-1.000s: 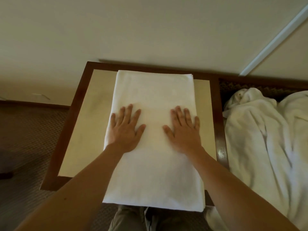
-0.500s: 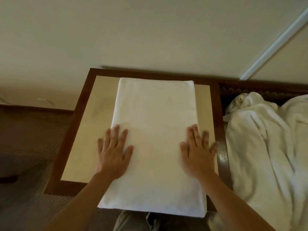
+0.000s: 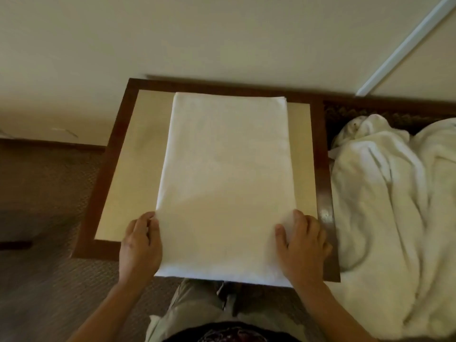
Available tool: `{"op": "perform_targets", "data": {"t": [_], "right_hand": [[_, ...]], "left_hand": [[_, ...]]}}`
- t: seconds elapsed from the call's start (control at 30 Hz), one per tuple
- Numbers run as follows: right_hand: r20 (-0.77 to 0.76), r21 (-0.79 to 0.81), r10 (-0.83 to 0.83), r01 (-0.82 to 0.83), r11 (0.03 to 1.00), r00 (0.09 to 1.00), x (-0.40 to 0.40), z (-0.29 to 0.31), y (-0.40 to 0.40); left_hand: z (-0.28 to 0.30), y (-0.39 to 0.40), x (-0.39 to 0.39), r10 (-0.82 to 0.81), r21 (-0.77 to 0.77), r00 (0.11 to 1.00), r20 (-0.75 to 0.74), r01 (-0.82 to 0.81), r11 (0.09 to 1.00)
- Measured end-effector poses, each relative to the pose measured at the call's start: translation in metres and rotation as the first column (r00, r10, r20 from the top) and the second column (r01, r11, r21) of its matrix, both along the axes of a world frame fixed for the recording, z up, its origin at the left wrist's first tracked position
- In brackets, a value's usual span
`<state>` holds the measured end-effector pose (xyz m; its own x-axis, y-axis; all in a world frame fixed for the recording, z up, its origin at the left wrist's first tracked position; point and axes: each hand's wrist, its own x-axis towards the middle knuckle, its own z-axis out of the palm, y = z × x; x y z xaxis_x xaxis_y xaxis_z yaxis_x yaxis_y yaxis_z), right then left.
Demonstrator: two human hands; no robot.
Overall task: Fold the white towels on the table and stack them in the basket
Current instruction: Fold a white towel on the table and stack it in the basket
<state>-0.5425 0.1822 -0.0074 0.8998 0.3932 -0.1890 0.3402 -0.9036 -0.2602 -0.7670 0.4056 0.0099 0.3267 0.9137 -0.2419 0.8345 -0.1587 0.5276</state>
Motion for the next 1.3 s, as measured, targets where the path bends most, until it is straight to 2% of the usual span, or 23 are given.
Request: {"op": "perform_targets", "data": {"t": [0.07, 0.13, 0.2, 0.33, 0.43, 0.57, 0.7, 0.77, 0.83, 0.9, 1.0, 1.07, 1.13, 1.2, 1.3], "right_hand": [[-0.086, 0.081, -0.041, 0.048, 0.996, 0.995, -0.007, 0.002, -0.014], [-0.242, 0.184, -0.104, 0.151, 0.971, 0.965, -0.013, 0.006, -0.025], [-0.360, 0.190, -0.137, 0.216, 0.958, 0.923, -0.019, 0.013, -0.033], [-0.398, 0.131, -0.073, 0.135, 0.982, 0.914, -0.024, 0.024, -0.047], [-0.414, 0.162, -0.043, 0.120, 0.979, 0.909, -0.024, 0.025, -0.056], [-0.376, 0.258, -0.076, 0.183, 0.949, 0.924, -0.028, 0.023, -0.065], [-0.397, 0.197, -0.149, 0.242, 0.950, 0.906, -0.032, 0.012, -0.066], [-0.396, 0.188, -0.178, 0.270, 0.945, 0.901, -0.032, 0.015, -0.059], [-0.187, 0.172, -0.095, 0.128, 0.977, 0.978, -0.033, 0.017, -0.051], [0.004, 0.119, 0.072, -0.072, 0.990, 0.997, -0.036, 0.021, -0.037], [-0.054, 0.026, 0.331, -0.330, 0.944, 0.942, -0.036, 0.014, -0.014], [-0.099, -0.072, 0.414, -0.422, 0.904, 0.905, -0.032, -0.003, -0.011], [-0.115, -0.129, 0.371, -0.384, 0.914, 0.922, -0.026, -0.015, -0.017], [-0.124, -0.146, 0.246, -0.263, 0.954, 0.961, -0.020, -0.018, -0.022], [-0.109, -0.142, 0.131, -0.146, 0.979, 0.985, -0.018, -0.015, -0.017]], "left_hand": [[0.004, -0.004, -0.015, 0.016, -0.067, 1.000, -0.003, -0.016, 0.998], [0.010, -0.002, -0.024, 0.041, -0.170, 0.998, -0.039, -0.048, 0.984], [0.013, 0.003, -0.032, 0.034, -0.260, 0.998, -0.049, -0.046, 0.964], [0.021, 0.012, -0.038, 0.034, -0.442, 0.999, 0.043, -0.012, 0.897], [0.025, 0.012, -0.040, -0.050, -0.486, 0.999, 0.012, 0.049, 0.873], [0.016, 0.001, -0.041, -0.050, -0.387, 0.998, -0.038, 0.031, 0.922], [0.002, -0.027, -0.041, -0.095, -0.118, 0.990, -0.100, 0.083, 0.989], [-0.003, -0.039, -0.041, -0.050, 0.000, 0.989, -0.136, 0.051, 0.999], [-0.003, -0.043, -0.037, 0.017, 0.098, 0.985, -0.173, 0.000, 0.995], [0.000, -0.044, -0.024, -0.111, 0.175, 0.981, -0.162, 0.139, 0.975], [-0.008, -0.048, 0.001, -0.450, 0.117, 0.859, -0.245, 0.487, 0.866], [-0.022, -0.046, 0.007, -0.537, 0.088, 0.789, -0.298, 0.583, 0.807], [-0.031, -0.038, 0.004, -0.524, 0.074, 0.777, -0.348, 0.580, 0.811], [-0.035, -0.031, 0.002, -0.484, 0.063, 0.785, -0.388, 0.546, 0.835], [-0.032, -0.031, 0.017, -0.383, 0.052, 0.820, -0.426, 0.444, 0.894]]}}
